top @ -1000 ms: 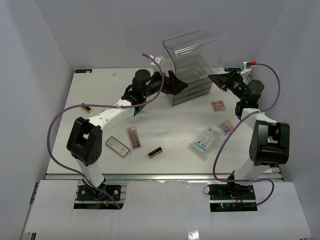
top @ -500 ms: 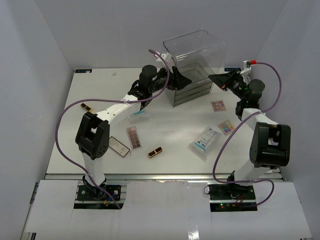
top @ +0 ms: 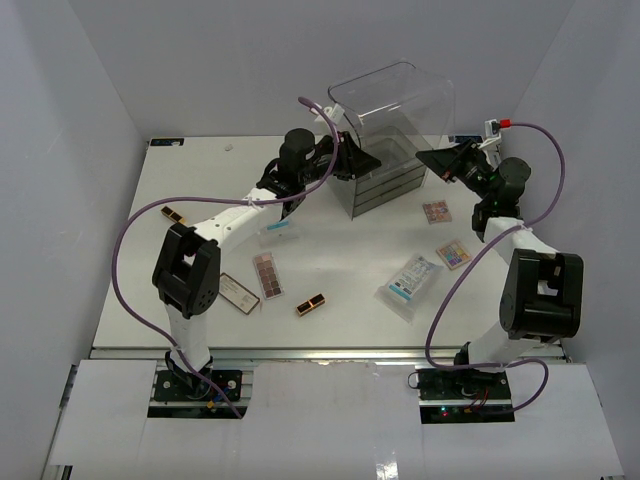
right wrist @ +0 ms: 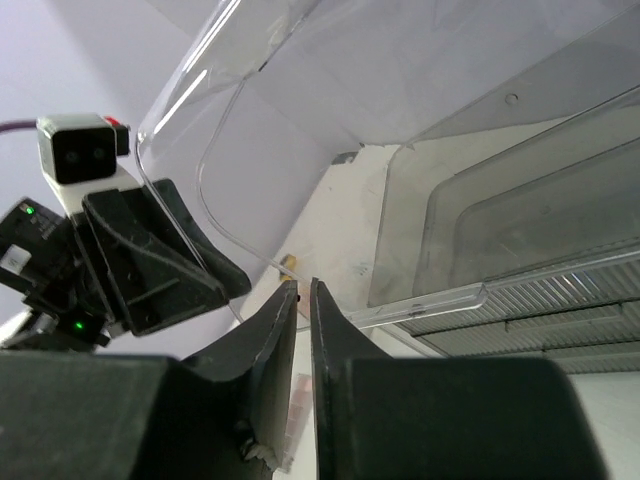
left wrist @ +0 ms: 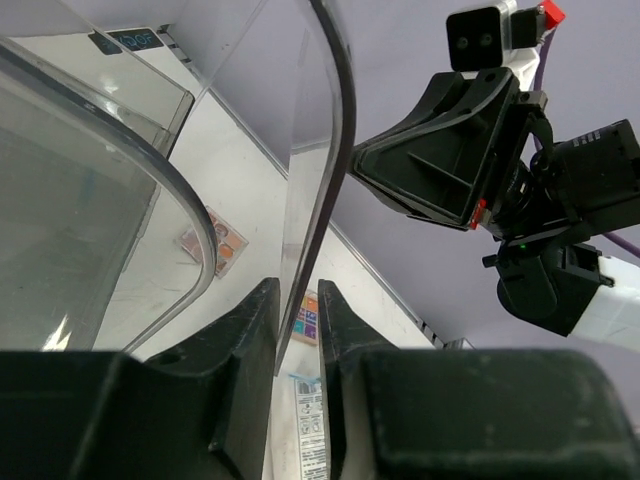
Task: Organize the makeup
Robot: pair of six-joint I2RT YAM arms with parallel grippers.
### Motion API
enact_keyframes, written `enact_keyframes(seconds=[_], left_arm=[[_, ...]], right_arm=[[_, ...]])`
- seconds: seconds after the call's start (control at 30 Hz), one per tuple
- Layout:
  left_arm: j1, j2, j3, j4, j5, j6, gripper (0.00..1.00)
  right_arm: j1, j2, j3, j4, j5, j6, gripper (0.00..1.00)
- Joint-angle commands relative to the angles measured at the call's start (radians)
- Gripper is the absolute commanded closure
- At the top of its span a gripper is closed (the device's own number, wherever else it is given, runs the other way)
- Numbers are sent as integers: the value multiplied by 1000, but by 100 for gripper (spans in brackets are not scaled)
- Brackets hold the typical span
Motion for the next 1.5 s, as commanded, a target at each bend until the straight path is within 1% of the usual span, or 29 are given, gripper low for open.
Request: enact_keyframes(seconds=[0.0,0.03,0.1,0.13,0.23,0.27,0.33,0.4,0.43,0.47,0.5,0.53,0.63,0.67,0.7,0.73,0.83,0.9,0.97,1.07,1.2,1.33,1.47], left_arm=[[-13,-37,66,17,58,-34,73],[-13,-37,71,17,58,-38,75],[-11,-42,82,14,52,-50,78],[-10,-44,85,14,49,-60,79],[-1,-52,93,25,47,-107,84],[3,-55,93,33,46,-131,85],[12,-58,97,47,49,-169,86],[26,-59,102,64,53,-205,87],[32,-57,105,73,56,-234,87],[37,-55,108,79,59,-253,87],[43,-52,115,84,63,-261,87],[49,-47,124,88,71,-282,87],[62,-33,148,92,89,-324,87],[63,-32,148,93,94,-336,87],[68,-29,150,100,99,-351,87],[73,-27,151,106,104,-363,87],[77,-29,154,108,105,-374,87],[81,-30,159,111,109,-385,87],[84,-28,165,111,119,-398,88],[88,-28,174,107,122,-403,88],[92,-34,170,107,126,-410,88],[96,-39,167,107,131,-415,88],[96,-42,166,110,137,-422,87]], right_arm=[[-6,-113,-18,-62,-91,-221,80],[-8,-127,-25,-102,-109,-263,79],[-10,-170,-32,-181,-149,-399,77],[-10,-189,-29,-253,-160,-478,76],[-10,-249,-10,-584,-171,-745,73],[-10,-270,-4,-664,-171,-829,71],[-10,-294,21,-809,-165,-1055,62],[-10,-320,34,-944,-150,-1219,45],[-10,-331,40,-1071,-151,-1329,38],[-10,-341,46,-1154,-155,-1441,33],[-10,-353,48,-1201,-164,-1590,30],[-9,-369,47,-1324,-177,-1812,25],[-9,-420,15,-1661,-166,-2447,16],[-8,-427,5,-1723,-157,-2498,14],[-6,-459,-40,-1770,-111,-2738,12],[-3,-485,-78,-1810,-71,-2935,11],[9,-485,-106,-1861,-5,-3129,14],[16,-448,-97,-1944,34,-3261,16],[28,-404,-89,-2019,67,-3338,18],[62,-381,-114,-1995,96,-3320,20],[132,-381,-191,-1848,136,-3231,21],[193,-364,-244,-1740,181,-3154,23],[230,-330,-277,-1622,227,-3103,25]])
